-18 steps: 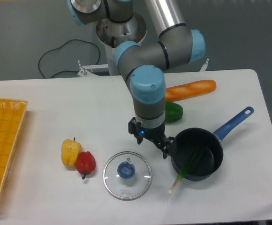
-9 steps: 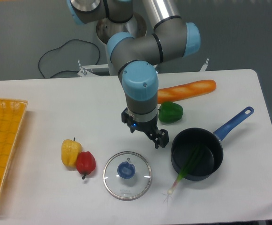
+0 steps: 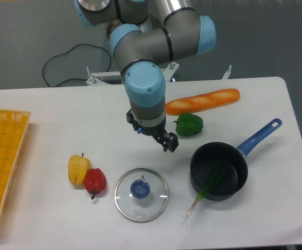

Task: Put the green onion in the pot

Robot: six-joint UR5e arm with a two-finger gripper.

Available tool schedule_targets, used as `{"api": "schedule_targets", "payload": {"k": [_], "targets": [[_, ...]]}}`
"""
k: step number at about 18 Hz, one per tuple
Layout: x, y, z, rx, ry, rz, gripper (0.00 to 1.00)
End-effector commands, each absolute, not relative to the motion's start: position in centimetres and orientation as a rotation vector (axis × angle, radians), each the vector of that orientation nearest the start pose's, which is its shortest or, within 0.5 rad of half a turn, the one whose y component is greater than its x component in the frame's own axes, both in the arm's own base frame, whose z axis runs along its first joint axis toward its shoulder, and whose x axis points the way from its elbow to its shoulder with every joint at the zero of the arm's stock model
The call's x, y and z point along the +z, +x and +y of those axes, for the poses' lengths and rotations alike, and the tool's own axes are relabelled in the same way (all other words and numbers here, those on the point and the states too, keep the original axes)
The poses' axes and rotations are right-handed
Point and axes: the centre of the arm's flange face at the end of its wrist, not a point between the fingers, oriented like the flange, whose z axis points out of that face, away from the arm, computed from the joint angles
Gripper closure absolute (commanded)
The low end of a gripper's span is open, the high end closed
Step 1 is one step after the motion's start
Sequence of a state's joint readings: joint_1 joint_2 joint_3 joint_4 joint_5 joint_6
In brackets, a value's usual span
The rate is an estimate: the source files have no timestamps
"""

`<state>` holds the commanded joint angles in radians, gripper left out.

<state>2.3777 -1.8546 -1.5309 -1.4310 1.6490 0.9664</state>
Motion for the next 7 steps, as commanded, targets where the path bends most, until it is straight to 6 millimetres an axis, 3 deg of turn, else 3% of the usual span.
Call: {"api": "schedule_targets", "payload": {"k": [7], "targets": [[36.77,-33.53,49.60,-0.067,-3.266,0.271,0.00]]}}
